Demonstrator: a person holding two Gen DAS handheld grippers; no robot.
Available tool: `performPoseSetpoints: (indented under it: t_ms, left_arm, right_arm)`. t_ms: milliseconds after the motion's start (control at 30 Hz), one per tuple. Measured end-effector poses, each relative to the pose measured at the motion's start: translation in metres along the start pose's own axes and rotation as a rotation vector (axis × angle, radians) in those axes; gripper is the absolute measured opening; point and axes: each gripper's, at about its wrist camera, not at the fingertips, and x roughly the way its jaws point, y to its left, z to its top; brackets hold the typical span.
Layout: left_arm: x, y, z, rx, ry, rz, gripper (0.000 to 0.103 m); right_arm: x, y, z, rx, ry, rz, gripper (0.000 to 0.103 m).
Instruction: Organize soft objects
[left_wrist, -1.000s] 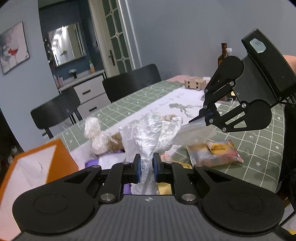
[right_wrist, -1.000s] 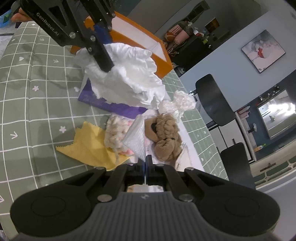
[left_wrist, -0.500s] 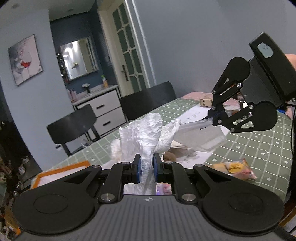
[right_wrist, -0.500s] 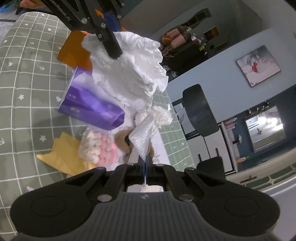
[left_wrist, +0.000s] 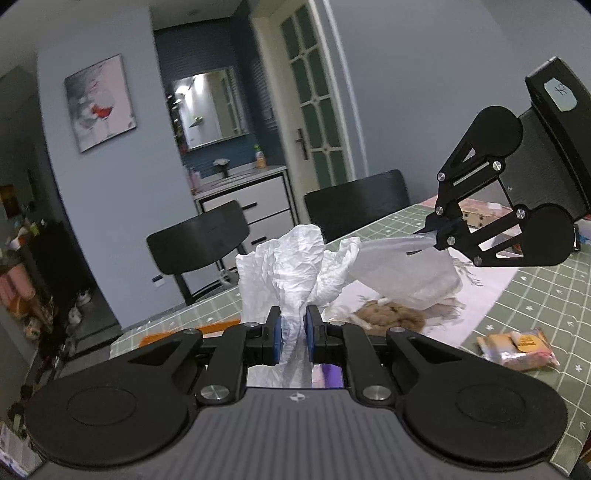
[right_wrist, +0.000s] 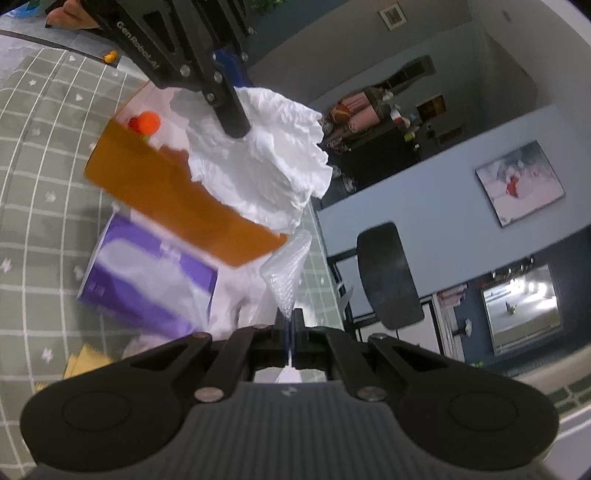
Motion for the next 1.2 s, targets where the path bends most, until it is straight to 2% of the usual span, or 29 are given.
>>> performPoseSetpoints:
  t_ms: [333,600,833,1000,1200]
  left_arm:
    - [0.003,0.051,-0.006,-0.002,0.060,0.104,0.015]
    - [0.007,0.093,-0.016,-0.053,0.099,0.158,0.015]
    - [0.014,0.116,-0.033,-0.076,0.154,0.166,0.015]
    - [0.024,0.130,-0.048,-0.086,0.228,0.158,0.015]
    - [0.047,0.141,-0.073,-0.099,0.328,0.125,0.015]
  right_arm:
    - [0.042,-0.015,0.068,-0.066,-0.060,0.002,0.000]
    - [0.073,-0.021,0.114,-0.100,-0.098,0.011,0.000]
    - [0.101,-0.010,0.144,-0.147,-0.114,0.037,0.000]
    - [0.128,0.001,0.160,-0.156,-0.121,0.063,0.000]
    - [0.166,0.019,0.164,-0.169,-0.066,0.109,0.000]
